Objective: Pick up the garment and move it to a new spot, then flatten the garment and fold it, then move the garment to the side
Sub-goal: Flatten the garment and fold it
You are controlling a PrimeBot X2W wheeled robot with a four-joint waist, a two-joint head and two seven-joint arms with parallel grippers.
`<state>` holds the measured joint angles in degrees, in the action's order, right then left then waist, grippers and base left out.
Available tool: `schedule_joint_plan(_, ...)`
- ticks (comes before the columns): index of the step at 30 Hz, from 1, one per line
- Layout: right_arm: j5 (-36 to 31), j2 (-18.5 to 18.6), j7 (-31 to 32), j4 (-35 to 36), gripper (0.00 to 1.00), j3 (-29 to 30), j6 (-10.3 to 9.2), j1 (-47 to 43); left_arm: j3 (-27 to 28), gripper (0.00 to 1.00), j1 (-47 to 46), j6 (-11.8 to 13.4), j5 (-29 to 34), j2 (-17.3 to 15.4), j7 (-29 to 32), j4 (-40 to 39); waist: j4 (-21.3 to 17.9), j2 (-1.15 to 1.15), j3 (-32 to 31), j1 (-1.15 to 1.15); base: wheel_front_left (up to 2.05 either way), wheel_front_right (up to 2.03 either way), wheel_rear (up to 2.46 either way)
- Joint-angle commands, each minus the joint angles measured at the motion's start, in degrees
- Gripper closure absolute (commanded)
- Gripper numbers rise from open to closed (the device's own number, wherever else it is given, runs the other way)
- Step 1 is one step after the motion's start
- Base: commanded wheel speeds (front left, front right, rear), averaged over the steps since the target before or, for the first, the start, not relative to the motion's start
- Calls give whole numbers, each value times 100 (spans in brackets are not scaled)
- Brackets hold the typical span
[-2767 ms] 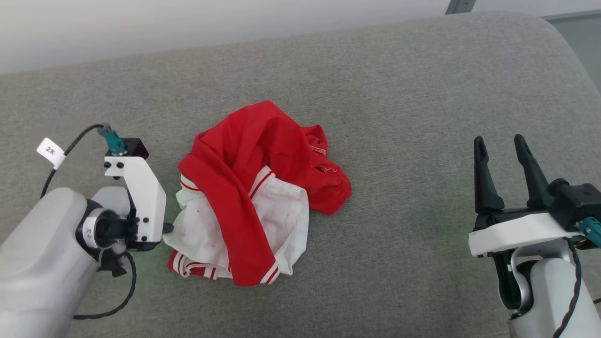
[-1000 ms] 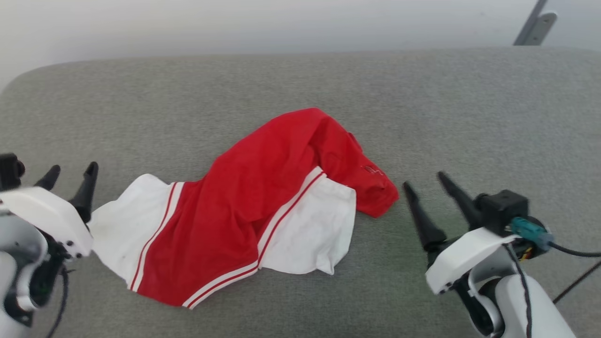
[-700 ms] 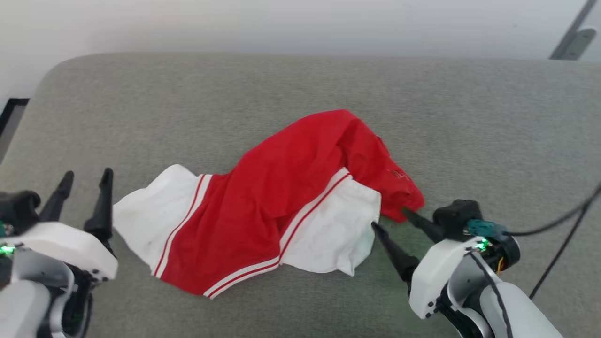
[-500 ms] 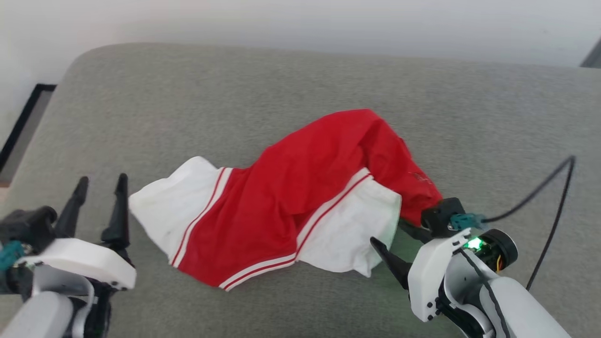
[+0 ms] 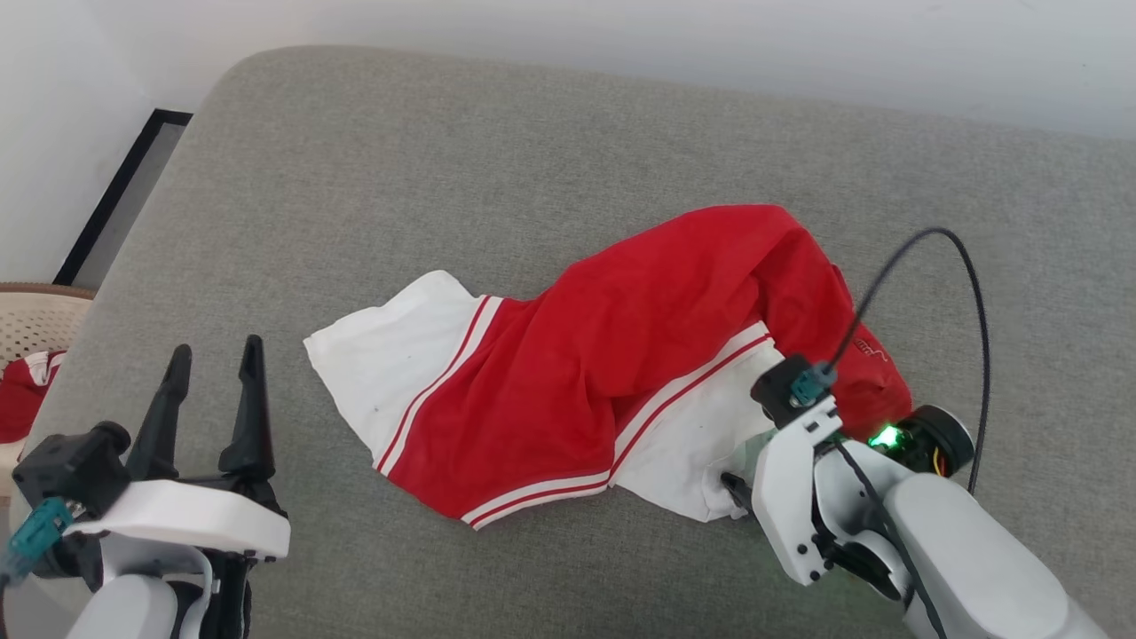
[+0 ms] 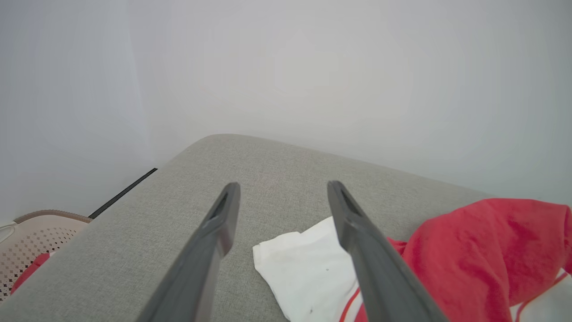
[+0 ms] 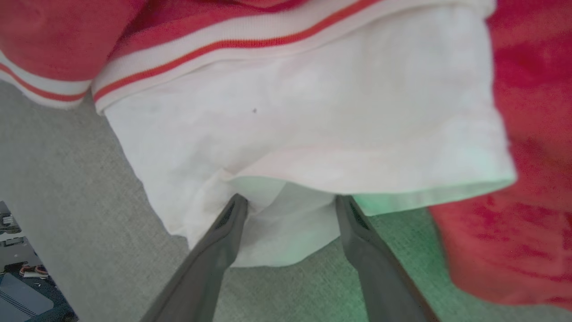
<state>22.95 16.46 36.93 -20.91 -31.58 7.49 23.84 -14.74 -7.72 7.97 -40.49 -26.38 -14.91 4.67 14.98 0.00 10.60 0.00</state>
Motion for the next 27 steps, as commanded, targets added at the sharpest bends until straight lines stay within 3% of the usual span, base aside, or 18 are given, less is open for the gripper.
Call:
schedule_joint_plan(1, 61, -30, 126, -226, 0, -143, 0, -90, 74, 0, 91, -61, 122, 69, -35, -27, 22, 0, 7, 0, 0, 0, 0)
schedule_joint_plan(2, 51, 2, 125, -276, 61, -278, 0, -23, 154, 0, 131, -110, 189, 137, -35, -7, 35, 0, 7, 0, 0, 0, 0)
schedule_joint_plan(3, 88, 26, 96, -319, 100, -363, 0, 38, 230, 0, 153, -166, 267, 212, -36, 8, 42, 0, 8, 0, 0, 0, 0)
schedule_joint_plan(12, 527, 479, 106, 190, 100, -289, -2, 210, 1078, 0, 485, -634, 838, 836, -33, -57, -120, 0, -68, 0, 0, 0, 0)
schedule_joint_plan(19, 544, 1031, 410, 1096, 100, 699, -1, 14, 1581, 0, 699, -959, 1183, 1204, -34, -79, -396, 0, -134, 0, 0, 0, 0)
schedule_joint_plan(27, 488, 1480, 758, 1175, 100, 1924, -2, -318, 1809, 0, 688, -1205, 1430, 1406, -34, 25, -559, 0, -212, 0, 0, 0, 0)
